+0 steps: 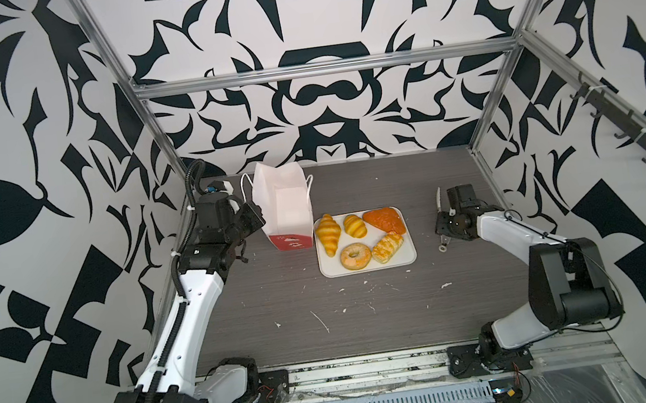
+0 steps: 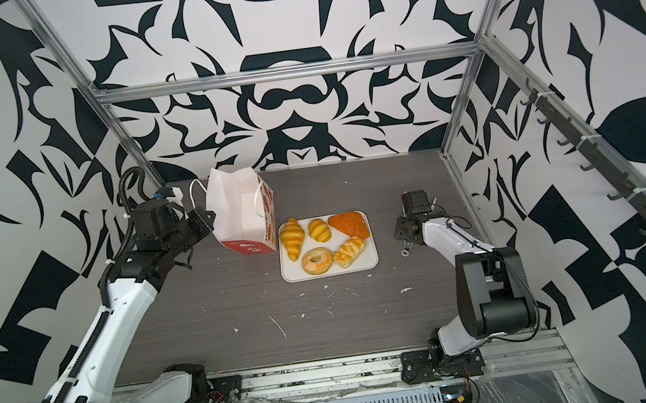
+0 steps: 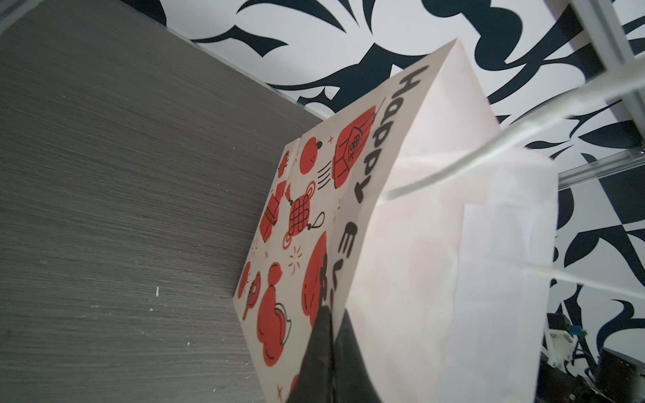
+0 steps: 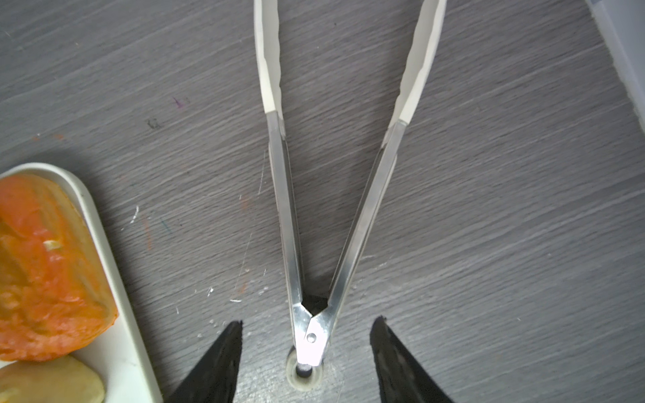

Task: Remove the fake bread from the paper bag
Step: 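Set the paper bag upright on the table with the left gripper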

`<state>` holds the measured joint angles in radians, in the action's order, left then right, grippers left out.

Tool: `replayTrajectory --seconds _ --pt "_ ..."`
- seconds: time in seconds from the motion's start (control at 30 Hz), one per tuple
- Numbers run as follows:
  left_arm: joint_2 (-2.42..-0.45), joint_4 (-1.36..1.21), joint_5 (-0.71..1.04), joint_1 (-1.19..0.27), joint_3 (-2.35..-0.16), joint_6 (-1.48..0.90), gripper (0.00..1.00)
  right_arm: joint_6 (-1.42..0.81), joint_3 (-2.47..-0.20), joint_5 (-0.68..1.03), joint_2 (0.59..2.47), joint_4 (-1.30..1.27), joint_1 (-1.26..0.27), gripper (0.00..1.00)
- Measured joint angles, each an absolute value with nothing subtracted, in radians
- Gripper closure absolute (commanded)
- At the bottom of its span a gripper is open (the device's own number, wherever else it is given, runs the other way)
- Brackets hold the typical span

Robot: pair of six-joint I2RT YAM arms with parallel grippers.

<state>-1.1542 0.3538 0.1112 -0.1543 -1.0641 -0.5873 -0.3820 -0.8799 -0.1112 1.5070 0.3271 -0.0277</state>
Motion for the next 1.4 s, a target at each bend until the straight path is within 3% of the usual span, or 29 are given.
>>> replayTrajectory --seconds 0.33,0.53,0.77,0.93,1.4 --pt "-1.245 0.319 0.188 -0.128 -1.121 -0.571 0.98 -0.382 -0.88 -0.1 1.517 0.324 -0.028 0.39" --pt "-1.266 0.326 0.203 -0.115 -1.148 -0.548 0.65 -0.382 -0.88 -0.097 1.517 0.323 -0.028 0.39" --pt "-1.266 0.333 0.218 -0.103 -1.163 -0.531 0.39 -0.382 -0.88 -0.089 1.518 0.321 -0.028 0.39" --pt "-1.266 0.332 0.234 -0.098 -1.183 -0.533 0.03 -0.382 -0.88 -0.088 1.517 0.319 -0.028 0.39" --pt "-1.199 0.358 0.222 -0.08 -1.187 -0.527 0.0 -0.382 -0.88 -0.088 1.517 0.315 -0.028 0.39"
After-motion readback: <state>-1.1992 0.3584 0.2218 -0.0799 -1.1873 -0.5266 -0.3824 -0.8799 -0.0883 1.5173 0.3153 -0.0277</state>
